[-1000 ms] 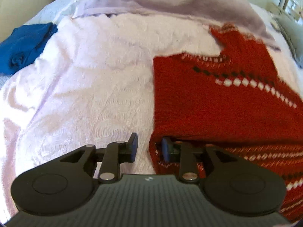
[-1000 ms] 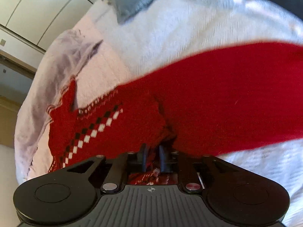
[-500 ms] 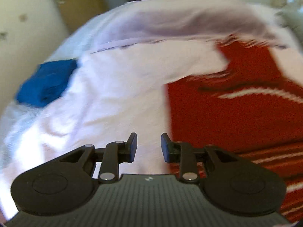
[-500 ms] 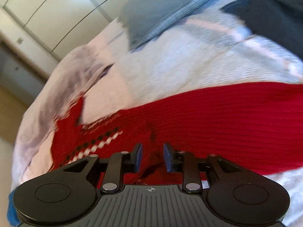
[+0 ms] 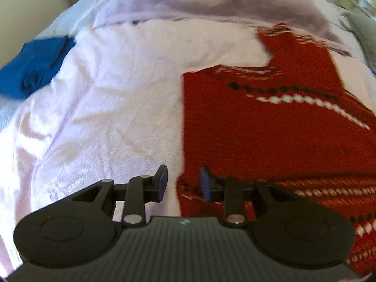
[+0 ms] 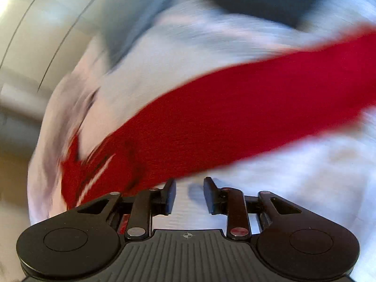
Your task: Fold clothes
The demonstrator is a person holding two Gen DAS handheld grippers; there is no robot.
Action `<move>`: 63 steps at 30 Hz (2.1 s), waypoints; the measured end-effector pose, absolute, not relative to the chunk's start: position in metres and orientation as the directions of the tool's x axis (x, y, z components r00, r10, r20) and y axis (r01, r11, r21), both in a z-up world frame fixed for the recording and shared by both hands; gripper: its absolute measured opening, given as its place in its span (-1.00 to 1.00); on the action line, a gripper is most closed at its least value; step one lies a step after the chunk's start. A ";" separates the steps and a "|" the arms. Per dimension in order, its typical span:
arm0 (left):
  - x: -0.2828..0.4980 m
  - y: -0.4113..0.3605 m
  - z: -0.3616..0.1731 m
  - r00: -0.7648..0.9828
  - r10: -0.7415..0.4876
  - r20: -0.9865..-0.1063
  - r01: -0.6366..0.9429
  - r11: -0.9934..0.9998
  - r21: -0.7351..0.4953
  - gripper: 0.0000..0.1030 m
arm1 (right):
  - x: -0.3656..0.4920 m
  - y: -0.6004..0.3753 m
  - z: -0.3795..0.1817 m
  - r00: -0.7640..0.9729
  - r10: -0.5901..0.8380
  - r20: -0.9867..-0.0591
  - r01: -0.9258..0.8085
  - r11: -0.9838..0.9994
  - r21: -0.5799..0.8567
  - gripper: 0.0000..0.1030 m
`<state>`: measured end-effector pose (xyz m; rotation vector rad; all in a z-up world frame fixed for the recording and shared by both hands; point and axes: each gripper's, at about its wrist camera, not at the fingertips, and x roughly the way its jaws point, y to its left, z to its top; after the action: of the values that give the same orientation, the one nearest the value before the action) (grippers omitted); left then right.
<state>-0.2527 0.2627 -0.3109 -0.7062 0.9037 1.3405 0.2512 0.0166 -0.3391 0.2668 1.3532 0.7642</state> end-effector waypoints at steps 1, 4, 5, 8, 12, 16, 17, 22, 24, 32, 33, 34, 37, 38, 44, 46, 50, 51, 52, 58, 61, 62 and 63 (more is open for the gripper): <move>-0.249 0.261 -0.309 0.018 0.496 -0.868 -0.991 0.127 0.052 -0.49 | 0.262 -0.008 -0.341 0.075 0.628 -0.774 -0.248 0.764 0.596 -0.16; -0.236 0.257 -0.308 0.073 0.481 -0.873 -0.991 0.130 -0.012 -0.50 | 0.294 -0.074 -0.347 0.212 0.615 -0.760 0.016 0.775 0.632 -0.09; -0.231 0.256 -0.308 0.091 0.478 -0.874 -0.991 0.130 -0.033 -0.50 | 0.303 -0.091 -0.350 0.251 0.614 -0.748 0.087 0.755 0.649 -0.09; -0.221 0.255 -0.309 0.130 0.458 -0.879 -0.989 0.129 -0.079 -0.50 | 0.324 -0.120 -0.359 0.329 0.615 -0.717 0.206 0.694 0.690 -0.09; -0.216 0.255 -0.309 0.156 0.443 -0.883 -0.986 0.125 -0.111 -0.50 | 0.336 -0.126 -0.376 0.344 0.607 -0.717 0.289 0.658 0.696 -0.10; -0.222 0.255 -0.303 0.166 0.453 -0.876 -0.985 0.117 -0.126 -0.50 | 0.340 -0.099 -0.358 0.348 0.555 -0.755 0.155 0.760 0.631 -0.89; -0.225 0.254 -0.302 0.166 0.455 -0.875 -0.985 0.112 -0.129 -0.50 | 0.338 -0.084 -0.345 0.373 0.537 -0.756 0.055 0.801 0.596 -0.89; -0.252 0.252 -0.299 0.172 0.450 -0.876 -0.984 0.040 -0.173 -0.50 | 0.294 0.014 -0.266 0.420 0.648 -0.636 -0.435 0.759 0.485 -0.92; -0.265 0.251 -0.297 0.178 0.449 -0.876 -0.980 0.005 -0.197 -0.50 | 0.259 0.057 -0.238 0.379 0.725 -0.576 -0.605 0.665 0.439 -0.92; -0.313 0.241 -0.300 0.183 0.437 -0.881 -0.959 -0.117 -0.257 -0.50 | 0.011 0.168 -0.232 -0.207 0.774 -0.598 -0.967 -0.070 0.245 -0.71; -0.317 0.240 -0.303 0.189 0.429 -0.883 -0.955 -0.130 -0.268 -0.50 | -0.018 0.177 -0.253 -0.245 0.684 -0.687 -0.968 -0.133 0.212 -0.18; -0.320 0.239 -0.306 0.198 0.421 -0.885 -0.949 -0.143 -0.280 -0.50 | -0.044 0.181 -0.275 -0.232 0.588 -0.775 -0.972 -0.172 0.161 0.01; -0.323 0.237 -0.313 0.227 0.406 -0.885 -0.937 -0.155 -0.312 -0.46 | -0.076 0.168 -0.318 -0.158 0.469 -0.869 -0.970 -0.236 0.049 0.05; -0.322 0.237 -0.315 0.240 0.403 -0.883 -0.935 -0.149 -0.322 -0.45 | -0.074 0.161 -0.325 -0.143 0.448 -0.883 -0.971 -0.238 0.036 0.05; -0.295 0.260 -0.326 0.332 0.392 -0.858 -0.917 -0.079 -0.391 -0.30 | 0.013 0.143 -0.338 -0.088 0.379 -0.921 -0.995 0.018 0.103 0.05; -0.283 0.272 -0.332 0.361 0.385 -0.849 -0.909 -0.056 -0.412 -0.15 | 0.039 0.139 -0.336 -0.071 0.370 -0.926 -0.985 0.121 0.123 0.05; -0.258 0.293 -0.354 0.355 0.344 -0.869 -0.923 -0.023 -0.385 -0.42 | 0.082 0.137 -0.338 -0.064 0.365 -0.929 -0.943 0.283 0.176 0.05; -0.253 0.295 -0.355 0.367 0.330 -0.869 -0.921 0.002 -0.388 -0.69 | 0.089 0.135 -0.337 -0.078 0.371 -0.925 -0.929 0.309 0.202 0.05; -0.248 0.297 -0.351 0.392 0.317 -0.864 -0.915 0.037 -0.402 -0.87 | 0.094 0.134 -0.335 -0.084 0.378 -0.922 -0.919 0.328 0.219 0.05; -0.254 0.299 -0.275 0.404 0.555 -0.727 -0.915 0.249 -0.318 -0.87 | 0.088 0.136 -0.335 -0.057 0.387 -0.920 -0.923 0.331 0.197 0.05; -0.275 0.316 -0.284 0.268 0.597 -0.756 -0.963 0.160 -0.215 -0.87 | 0.085 0.138 -0.335 -0.033 0.394 -0.918 -0.928 0.328 0.175 0.05; -0.282 0.321 -0.294 0.242 0.581 -0.777 -0.970 0.128 -0.207 -0.87 | 0.083 0.140 -0.333 -0.019 0.406 -0.914 -0.932 0.323 0.162 0.05; -0.288 0.325 -0.306 0.223 0.555 -0.801 -0.974 0.095 -0.205 -0.87 | 0.080 0.143 -0.329 0.005 0.429 -0.903 -0.939 0.311 0.143 0.05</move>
<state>-0.2881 0.3251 -0.3055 -0.8422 0.6240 1.2494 0.0803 0.1426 -0.3286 -0.6087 1.0763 1.1823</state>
